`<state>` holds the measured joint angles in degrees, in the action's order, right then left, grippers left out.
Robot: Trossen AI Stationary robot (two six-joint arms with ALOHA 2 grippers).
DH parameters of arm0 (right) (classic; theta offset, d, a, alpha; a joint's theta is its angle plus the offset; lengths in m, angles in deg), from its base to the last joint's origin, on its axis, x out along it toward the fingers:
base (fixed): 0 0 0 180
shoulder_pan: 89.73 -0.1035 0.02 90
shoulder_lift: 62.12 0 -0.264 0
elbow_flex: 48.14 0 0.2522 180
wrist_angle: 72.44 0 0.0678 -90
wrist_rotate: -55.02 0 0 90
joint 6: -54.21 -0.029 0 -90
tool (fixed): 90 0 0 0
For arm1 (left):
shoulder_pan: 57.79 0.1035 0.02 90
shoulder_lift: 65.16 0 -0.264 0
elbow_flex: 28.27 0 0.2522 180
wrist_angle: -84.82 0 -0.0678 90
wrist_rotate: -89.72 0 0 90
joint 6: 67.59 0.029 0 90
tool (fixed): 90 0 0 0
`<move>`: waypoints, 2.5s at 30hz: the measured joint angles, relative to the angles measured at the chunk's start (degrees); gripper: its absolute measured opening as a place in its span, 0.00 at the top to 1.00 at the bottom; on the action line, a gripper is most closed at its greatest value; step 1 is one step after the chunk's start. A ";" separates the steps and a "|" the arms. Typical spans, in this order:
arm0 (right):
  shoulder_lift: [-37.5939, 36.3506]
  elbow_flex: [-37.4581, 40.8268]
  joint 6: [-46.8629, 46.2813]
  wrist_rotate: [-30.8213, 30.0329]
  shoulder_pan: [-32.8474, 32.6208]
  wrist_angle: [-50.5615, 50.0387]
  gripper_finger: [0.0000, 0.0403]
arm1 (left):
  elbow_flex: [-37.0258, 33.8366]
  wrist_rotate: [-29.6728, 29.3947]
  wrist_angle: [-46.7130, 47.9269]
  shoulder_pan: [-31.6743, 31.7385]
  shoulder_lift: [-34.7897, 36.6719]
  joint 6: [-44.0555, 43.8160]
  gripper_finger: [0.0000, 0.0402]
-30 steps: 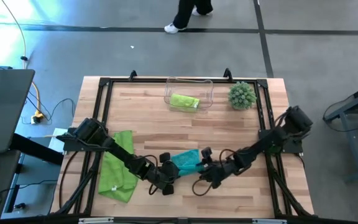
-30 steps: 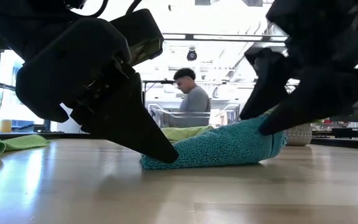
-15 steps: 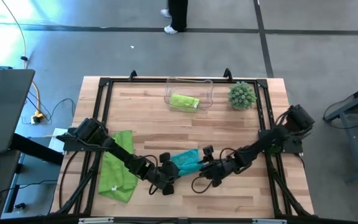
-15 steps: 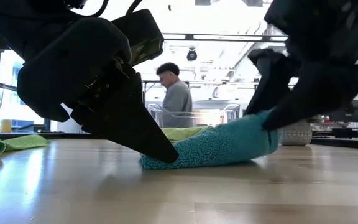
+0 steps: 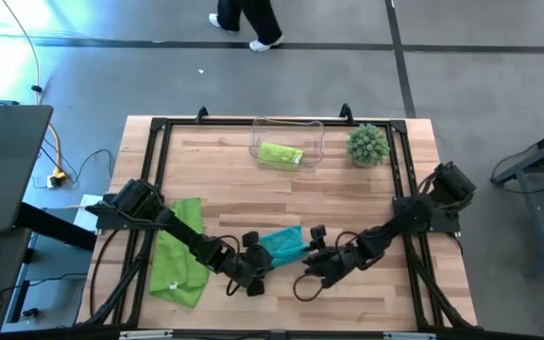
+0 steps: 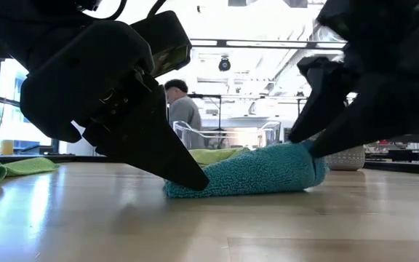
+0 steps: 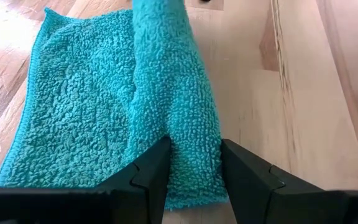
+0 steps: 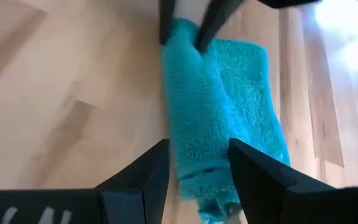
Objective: Roll microfiber towels into tight, uniform cylinder then place into a basket
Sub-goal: Roll the blue microfiber cloth
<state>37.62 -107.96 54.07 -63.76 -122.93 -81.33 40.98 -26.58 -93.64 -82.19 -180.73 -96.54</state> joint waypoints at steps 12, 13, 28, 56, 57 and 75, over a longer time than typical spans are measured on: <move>4.88 -0.02 -3.96 2.40 2.39 0.76 0.61 | 0.00 -0.08 -0.09 0.02 0.00 -1.07 0.67; 5.15 -0.07 -4.79 2.40 2.57 0.74 0.61 | 0.00 -0.08 -0.11 0.02 0.00 -1.05 0.67; 6.74 -0.26 -16.43 7.45 4.16 -1.76 0.85 | -0.29 0.96 1.60 -0.24 3.27 4.38 0.67; 6.44 0.13 -38.63 50.87 18.35 5.38 0.98 | -0.04 -7.25 -4.13 -4.52 0.69 13.28 0.67; 6.43 0.13 -38.57 50.69 18.35 5.38 0.98 | -0.04 -7.04 -3.90 -4.31 0.34 12.23 0.67; 0.53 0.38 -23.61 60.26 17.24 -4.56 0.60 | 0.17 0.14 -1.46 -1.79 -0.59 3.61 0.67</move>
<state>38.14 -107.58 30.46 -3.49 -105.69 -85.89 41.14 -26.44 -95.11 -83.98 -181.32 -92.93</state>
